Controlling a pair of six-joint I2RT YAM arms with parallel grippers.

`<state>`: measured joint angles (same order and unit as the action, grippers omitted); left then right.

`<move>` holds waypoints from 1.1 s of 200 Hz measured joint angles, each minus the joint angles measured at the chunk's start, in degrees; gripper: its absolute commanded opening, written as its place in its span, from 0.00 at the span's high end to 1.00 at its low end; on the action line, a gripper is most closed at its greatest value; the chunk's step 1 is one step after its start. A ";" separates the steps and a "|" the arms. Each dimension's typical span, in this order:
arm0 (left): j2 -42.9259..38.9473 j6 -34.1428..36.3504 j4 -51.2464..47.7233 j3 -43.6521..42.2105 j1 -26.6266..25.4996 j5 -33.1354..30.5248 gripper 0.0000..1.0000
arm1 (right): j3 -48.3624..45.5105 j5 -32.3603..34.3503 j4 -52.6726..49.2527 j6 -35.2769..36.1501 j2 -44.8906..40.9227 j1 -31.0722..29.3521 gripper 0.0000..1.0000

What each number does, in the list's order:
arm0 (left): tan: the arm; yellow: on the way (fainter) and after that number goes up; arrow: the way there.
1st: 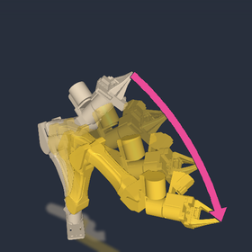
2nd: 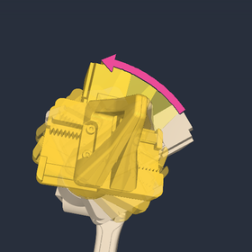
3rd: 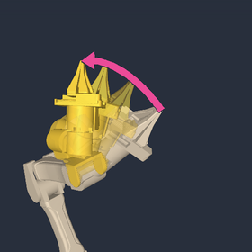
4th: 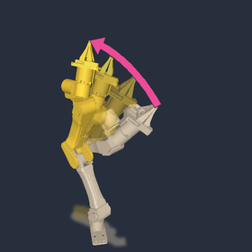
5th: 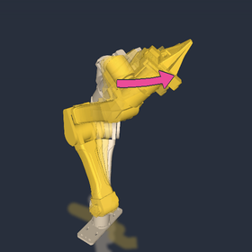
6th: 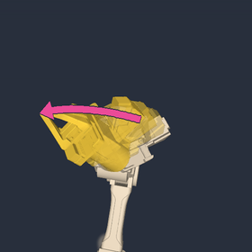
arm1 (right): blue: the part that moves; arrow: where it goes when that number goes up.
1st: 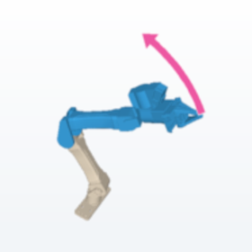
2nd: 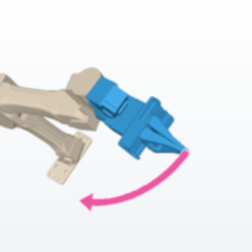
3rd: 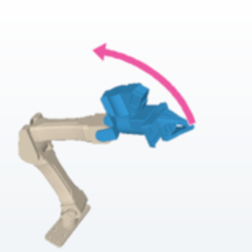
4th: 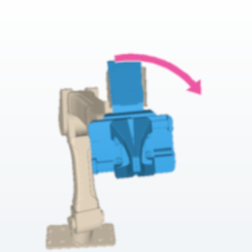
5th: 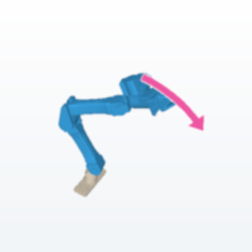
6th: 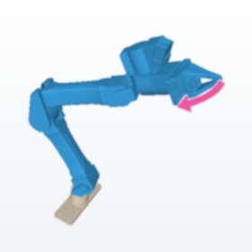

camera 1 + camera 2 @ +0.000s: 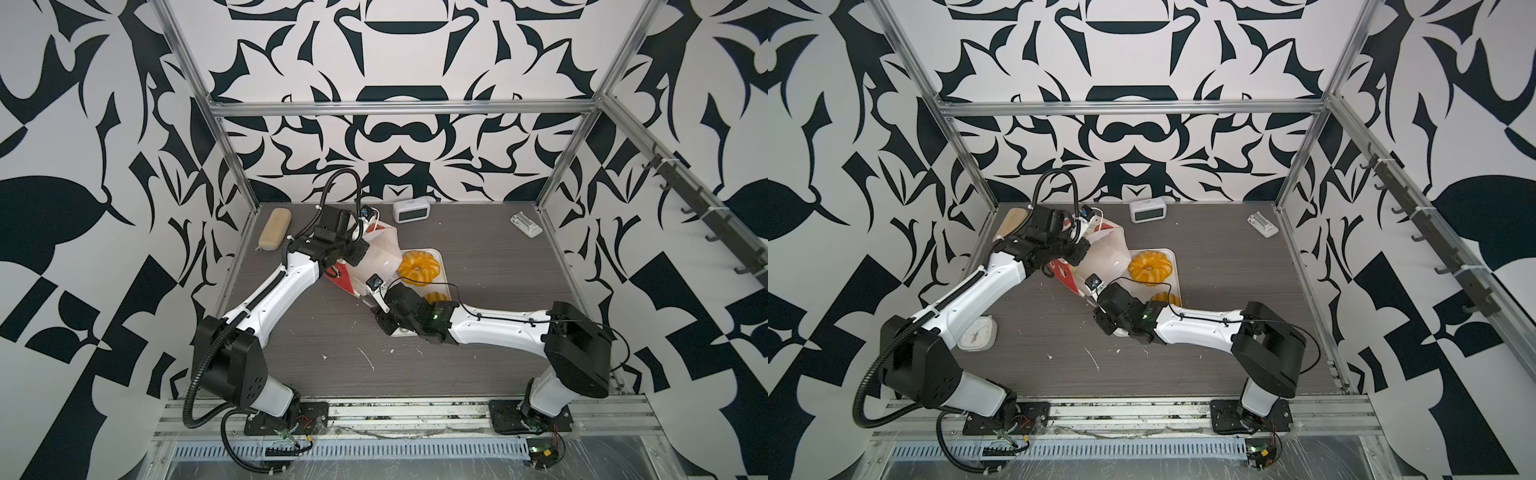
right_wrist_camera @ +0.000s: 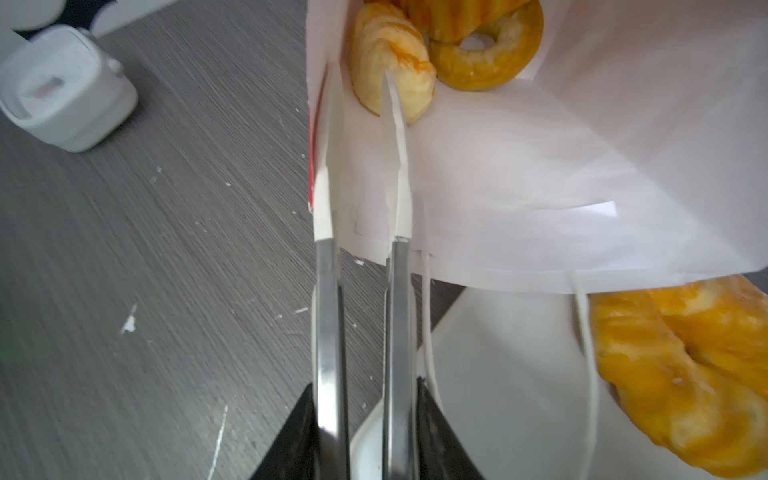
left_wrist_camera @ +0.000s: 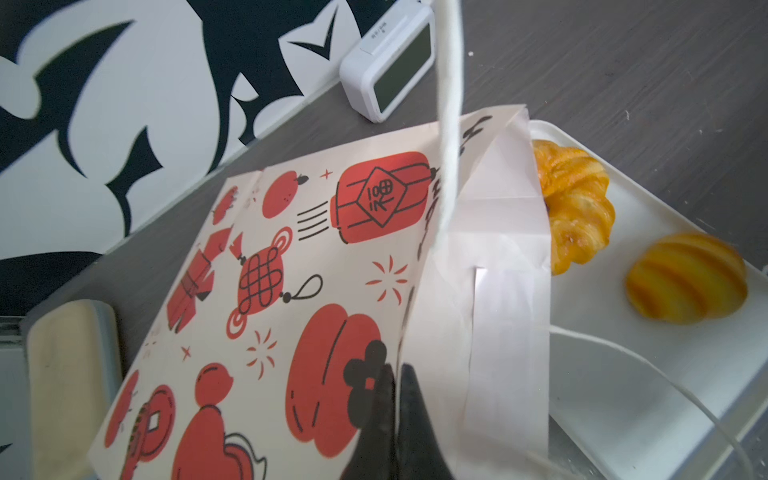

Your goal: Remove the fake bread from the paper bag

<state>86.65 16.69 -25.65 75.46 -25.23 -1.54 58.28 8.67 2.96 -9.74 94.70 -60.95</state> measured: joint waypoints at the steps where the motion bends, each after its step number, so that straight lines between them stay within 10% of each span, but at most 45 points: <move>1: 0.07 -0.02 -0.07 0.15 -0.04 -0.11 1.00 | 0.00 -0.04 0.11 -0.07 0.00 0.00 0.63; 220: 11.45 2.93 -12.52 17.29 -11.58 -22.27 1.00 | -0.39 -9.11 9.66 -6.43 3.48 2.43 0.63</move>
<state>98.10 19.62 -38.17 92.75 -36.82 -23.81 57.89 -0.45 12.62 -16.16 98.17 -58.52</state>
